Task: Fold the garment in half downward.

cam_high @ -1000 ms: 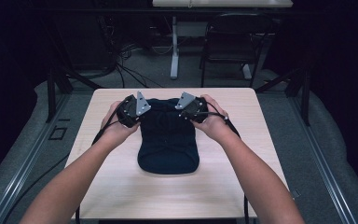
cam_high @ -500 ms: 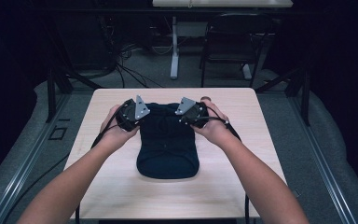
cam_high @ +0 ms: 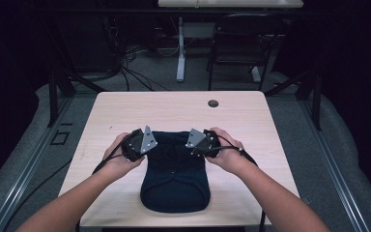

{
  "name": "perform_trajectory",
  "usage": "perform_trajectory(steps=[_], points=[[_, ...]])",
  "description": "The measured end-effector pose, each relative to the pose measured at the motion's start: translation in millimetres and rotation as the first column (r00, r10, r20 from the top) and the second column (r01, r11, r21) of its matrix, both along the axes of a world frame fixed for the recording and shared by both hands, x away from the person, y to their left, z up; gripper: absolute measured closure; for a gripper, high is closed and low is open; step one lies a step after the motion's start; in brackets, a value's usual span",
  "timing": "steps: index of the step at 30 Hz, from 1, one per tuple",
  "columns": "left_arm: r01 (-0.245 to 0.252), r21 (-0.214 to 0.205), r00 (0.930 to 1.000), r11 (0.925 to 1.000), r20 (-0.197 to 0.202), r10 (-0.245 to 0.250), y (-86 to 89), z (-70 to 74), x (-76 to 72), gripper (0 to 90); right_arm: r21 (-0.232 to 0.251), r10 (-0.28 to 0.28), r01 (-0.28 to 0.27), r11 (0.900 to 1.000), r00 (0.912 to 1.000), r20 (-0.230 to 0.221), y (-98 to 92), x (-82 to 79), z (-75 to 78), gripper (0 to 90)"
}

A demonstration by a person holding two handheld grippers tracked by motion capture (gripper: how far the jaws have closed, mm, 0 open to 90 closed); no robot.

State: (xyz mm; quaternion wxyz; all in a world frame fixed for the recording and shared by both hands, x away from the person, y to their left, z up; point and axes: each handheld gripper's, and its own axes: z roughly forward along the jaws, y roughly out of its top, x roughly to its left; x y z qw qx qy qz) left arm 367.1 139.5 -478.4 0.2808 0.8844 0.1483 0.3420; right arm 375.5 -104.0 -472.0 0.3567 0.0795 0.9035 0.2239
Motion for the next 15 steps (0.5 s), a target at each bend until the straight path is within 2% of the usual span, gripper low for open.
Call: perform_trajectory(steps=[1, 5, 9, 11, 15], points=[[0.004, -0.012, 1.0, 0.9999, -0.002, -0.004, 0.8, -2.2, -3.0, 78.8, 0.019, -0.005, 0.005, 0.9998, 0.9999, -0.013, -1.4, -4.0, -2.6, 78.3], [0.002, -0.012, 1.0, 0.9999, -0.003, -0.002, 1.1, -5.9, -7.6, 78.8, 0.029, 0.0, 0.001, 0.9996, 0.9999, -0.013, -2.6, -9.8, -5.2, 78.2], [0.008, 0.007, 0.9999, 0.9999, -0.012, -0.007, 0.3, -7.3, -7.7, 78.8, 0.028, 0.005, -0.005, 0.9996, 0.9998, -0.02, -2.6, -15.1, -8.7, 78.2], [0.0, 0.002, 0.9999, 1.0, -0.015, 0.0, -0.4, -5.3, -4.0, 78.8, 0.02, 0.004, -0.004, 0.9998, 0.9996, -0.028, -3.1, -13.2, -8.2, 78.3], [-0.013, 0.001, 0.9995, 0.9999, -0.03, 0.013, -2.4, 3.3, 13.7, 78.8, 0.033, -0.014, 0.015, 0.9993, 0.9991, -0.041, -1.7, 0.0, -2.8, 78.2]])
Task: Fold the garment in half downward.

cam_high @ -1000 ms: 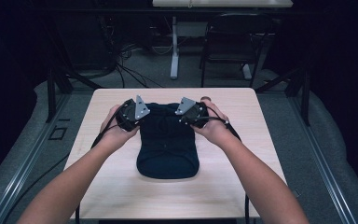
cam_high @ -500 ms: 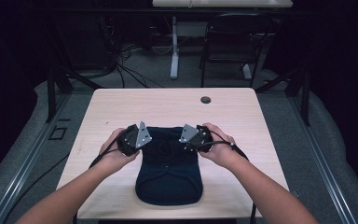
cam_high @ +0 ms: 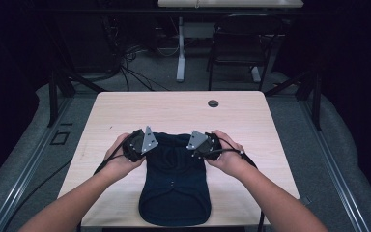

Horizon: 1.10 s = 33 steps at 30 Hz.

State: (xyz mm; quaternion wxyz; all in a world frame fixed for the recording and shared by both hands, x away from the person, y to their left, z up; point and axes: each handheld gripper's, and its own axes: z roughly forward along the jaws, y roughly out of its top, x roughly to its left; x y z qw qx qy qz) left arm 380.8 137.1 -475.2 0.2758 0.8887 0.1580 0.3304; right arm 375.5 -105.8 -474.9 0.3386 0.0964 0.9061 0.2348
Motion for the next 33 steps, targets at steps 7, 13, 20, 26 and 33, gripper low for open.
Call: perform_trajectory(steps=[7, 13, 20, 26, 33], points=[[-0.095, -0.098, 0.9744, 0.9907, 0.194, 0.113, 0.4, 63.6, 24.7, 78.8, 0.09, -0.081, 0.069, 0.9935, 0.987, 0.139, 4.1, 30.6, 58.7, 78.1], [-0.044, -0.031, 0.9846, 0.9986, 0.168, 0.048, -2.2, 48.3, 14.7, 78.7, 0.057, -0.06, 0.053, 0.9969, 0.9902, 0.126, 1.2, 27.4, 47.3, 77.4], [-0.025, 0.028, 0.9967, 0.9993, 0.078, 0.023, -1.9, 4.7, 9.5, 78.4, 0.015, -0.027, 0.027, 0.9995, 0.9981, 0.055, 3.7, 21.2, 12.6, 77.4], [-0.011, 0.011, 0.9994, 0.9999, 0.033, 0.011, 3.0, -2.9, 11.4, 78.2, 0.02, -0.015, 0.015, 0.9997, 0.9997, 0.017, 3.9, 17.5, 3.4, 77.3], [-0.005, 0.026, 0.9999, 0.9997, 0.011, 0.005, 8.8, -5.6, 13.4, 78.1, 0.013, 0.004, -0.004, 0.9999, 1.0, -0.008, 8.4, 10.9, 4.1, 77.3]])
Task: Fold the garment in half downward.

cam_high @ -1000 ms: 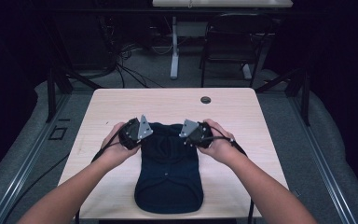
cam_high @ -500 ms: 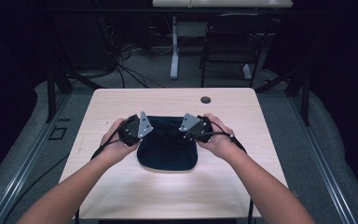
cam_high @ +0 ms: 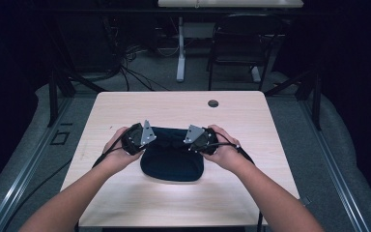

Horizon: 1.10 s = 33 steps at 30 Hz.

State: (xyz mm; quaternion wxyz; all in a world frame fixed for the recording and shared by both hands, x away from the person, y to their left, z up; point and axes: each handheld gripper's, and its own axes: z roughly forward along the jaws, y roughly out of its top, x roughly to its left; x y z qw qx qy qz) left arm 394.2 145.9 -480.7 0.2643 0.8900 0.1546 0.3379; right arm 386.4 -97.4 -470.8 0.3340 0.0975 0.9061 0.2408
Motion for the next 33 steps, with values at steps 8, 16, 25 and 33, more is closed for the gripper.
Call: perform_trajectory(steps=[8, 16, 25, 33], points=[[0.034, 0.021, 0.9973, 0.9992, -0.066, -0.033, 3.0, -15.4, -9.8, 77.6, -0.001, 0.01, -0.01, 1.0, 0.9942, -0.108, 4.5, -18.7, -12.1, 77.0], [0.051, 0.025, 0.9892, 0.9984, -0.139, -0.047, 8.9, -37.9, -21.5, 77.0, -0.013, 0.021, -0.024, 0.9996, 0.985, -0.171, 10.9, -35.2, -30.8, 78.1], [0.065, -0.008, 0.9758, 0.9978, -0.208, -0.066, 12.7, -56.7, -37.2, 76.1, -0.007, 0.011, -0.013, 0.9999, 0.9702, -0.242, 9.7, -45.4, -53.4, 82.6], [0.074, -0.04, 0.9621, 0.9965, -0.26, -0.082, 7.4, -66.9, -52.5, 74.5, 0.014, -0.009, 0.014, 0.9998, 0.9619, -0.273, -1.3, -50.7, -65.8, 84.7]])
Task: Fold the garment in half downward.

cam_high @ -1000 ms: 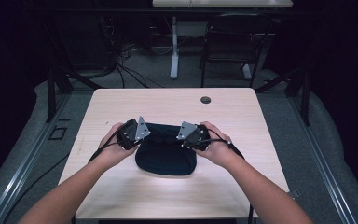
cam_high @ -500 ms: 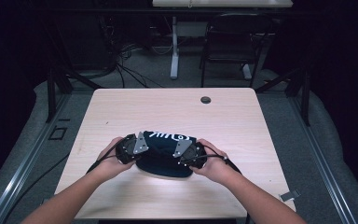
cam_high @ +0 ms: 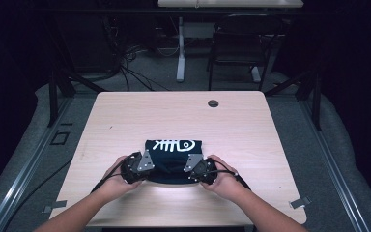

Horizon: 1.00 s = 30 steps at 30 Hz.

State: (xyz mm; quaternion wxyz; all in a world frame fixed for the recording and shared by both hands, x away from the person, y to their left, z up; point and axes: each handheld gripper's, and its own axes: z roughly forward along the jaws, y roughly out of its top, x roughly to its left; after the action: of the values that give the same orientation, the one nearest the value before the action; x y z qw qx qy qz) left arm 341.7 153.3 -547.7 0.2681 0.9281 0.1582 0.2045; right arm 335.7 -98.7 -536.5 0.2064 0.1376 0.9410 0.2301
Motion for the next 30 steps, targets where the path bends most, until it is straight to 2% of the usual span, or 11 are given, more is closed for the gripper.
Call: perform_trajectory(steps=[4, 5, 8, 10, 11, 13, 17, 20, 22, 27, 30], points=[[0.01, -0.013, 0.9997, 0.9999, -0.022, -0.01, 0.2, 3.7, -5.8, 68.1, 0.03, -0.009, 0.01, 0.9995, 0.9998, -0.018, -5.7, -2.5, -0.1, 81.3], [-0.014, -0.044, 0.9998, 0.9989, -0.017, 0.013, 2.6, 9.1, -7.7, 66.0, 0.066, -0.02, 0.022, 0.9976, 0.9991, -0.037, -10.2, -4.4, 3.6, 78.6], [-0.033, -0.108, 0.9994, 0.9936, -0.015, 0.032, 9.6, 23.2, -9.7, 63.6, 0.125, -0.039, 0.043, 0.9913, 0.9987, -0.033, -15.3, -7.0, 14.3, 75.1], [-0.038, -0.128, 0.9993, 0.9911, -0.006, 0.038, 11.8, 28.2, -10.6, 62.9, 0.141, -0.041, 0.044, 0.989, 0.9988, -0.029, -16.7, -7.5, 18.2, 74.7], [-0.045, -0.15, 0.9989, 0.9877, 0.009, 0.047, 15.4, 36.9, -10.4, 61.9, 0.168, -0.057, 0.057, 0.9841, 0.9984, -0.005, -18.2, -7.8, 24.2, 72.5], [-0.06, -0.153, 0.9978, 0.9864, 0.019, 0.064, 16.9, 41.3, -7.2, 60.3, 0.185, -0.07, 0.068, 0.9805, 0.9975, 0.004, -18.7, -6.1, 27.6, 69.5], [-0.092, -0.127, 0.9958, 0.9877, -0.01, 0.091, 13.5, 32.7, 2.1, 58.0, 0.159, -0.078, 0.081, 0.984, 0.9966, -0.027, -15.4, 2.4, 22.2, 65.4], [-0.082, -0.099, 0.9963, 0.9917, -0.033, 0.079, 10.2, 23.7, 3.5, 58.9, 0.126, -0.069, 0.074, 0.9892, 0.9967, -0.043, -12.7, 4.5, 16.4, 65.8], [-0.067, -0.052, 0.9973, 0.9964, -0.035, 0.065, 7.0, 10.7, 1.9, 59.5, 0.106, -0.039, 0.047, 0.9932, 0.996, -0.081, -9.3, 2.9, 6.3, 69.5], [-0.088, -0.043, 0.9954, 0.9951, -0.04, 0.087, 6.7, 2.3, 5.8, 59.6, 0.047, -0.027, 0.031, 0.9984, 0.9964, -0.081, -7.2, 0.6, -9.4, 71.0], [-0.101, -0.053, 0.9942, 0.9934, -0.043, 0.099, 4.4, -0.8, 10.8, 59.6, 0.061, -0.057, 0.063, 0.9961, 0.9942, -0.091, -11.6, 6.2, -13.9, 73.0]])
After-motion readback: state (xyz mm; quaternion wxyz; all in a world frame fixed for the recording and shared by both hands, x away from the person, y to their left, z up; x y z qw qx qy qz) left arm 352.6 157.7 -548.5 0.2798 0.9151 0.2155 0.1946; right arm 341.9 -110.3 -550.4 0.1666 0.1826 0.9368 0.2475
